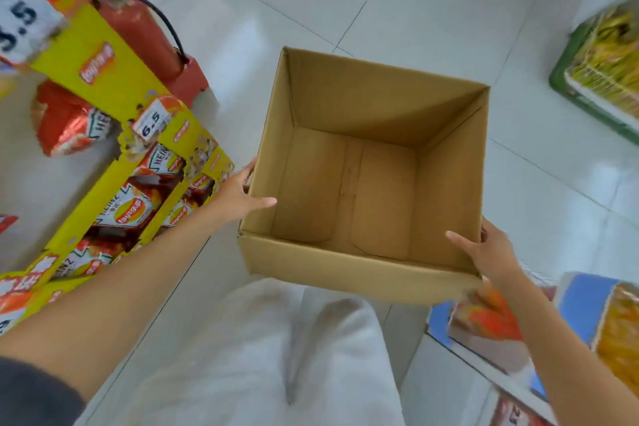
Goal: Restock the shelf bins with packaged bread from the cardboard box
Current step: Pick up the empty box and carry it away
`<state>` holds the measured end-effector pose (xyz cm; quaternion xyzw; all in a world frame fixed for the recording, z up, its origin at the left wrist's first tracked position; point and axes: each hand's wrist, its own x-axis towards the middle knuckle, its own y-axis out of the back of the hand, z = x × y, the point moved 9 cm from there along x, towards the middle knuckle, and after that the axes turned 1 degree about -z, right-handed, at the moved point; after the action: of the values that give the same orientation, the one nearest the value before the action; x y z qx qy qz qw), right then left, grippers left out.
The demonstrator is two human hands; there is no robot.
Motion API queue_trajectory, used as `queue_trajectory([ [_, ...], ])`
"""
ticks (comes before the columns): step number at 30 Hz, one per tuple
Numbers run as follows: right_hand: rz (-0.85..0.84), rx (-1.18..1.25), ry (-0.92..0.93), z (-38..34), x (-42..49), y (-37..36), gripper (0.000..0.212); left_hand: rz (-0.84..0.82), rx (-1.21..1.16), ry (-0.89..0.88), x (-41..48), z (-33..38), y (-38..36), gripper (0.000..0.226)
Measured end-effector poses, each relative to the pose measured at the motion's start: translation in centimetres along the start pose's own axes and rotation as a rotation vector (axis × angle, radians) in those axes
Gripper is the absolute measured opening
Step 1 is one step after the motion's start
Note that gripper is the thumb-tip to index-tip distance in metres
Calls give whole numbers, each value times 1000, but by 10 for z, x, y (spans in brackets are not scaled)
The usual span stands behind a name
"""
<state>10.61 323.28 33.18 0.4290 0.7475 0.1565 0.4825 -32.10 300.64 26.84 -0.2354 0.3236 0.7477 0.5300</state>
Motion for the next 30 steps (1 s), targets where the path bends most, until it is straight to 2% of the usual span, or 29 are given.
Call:
queue_trajectory([
  [3, -27, -36, 30, -39, 62, 26, 44, 25, -65, 24, 37, 36, 8, 112],
  [9, -148, -116, 132, -125, 206, 50, 47, 167, -242, 29, 109, 90, 19, 97],
  [14, -288, -199, 257, -218, 320, 49, 42, 401, -310, 112, 152, 114, 32, 87],
  [22, -493, -396, 451, -363, 418, 3, 40, 610, -449, 303, 174, 96, 54, 101],
  [30, -615, -570, 538, -445, 478, -101, 46, 709, -590, 438, 213, 30, 76, 104],
])
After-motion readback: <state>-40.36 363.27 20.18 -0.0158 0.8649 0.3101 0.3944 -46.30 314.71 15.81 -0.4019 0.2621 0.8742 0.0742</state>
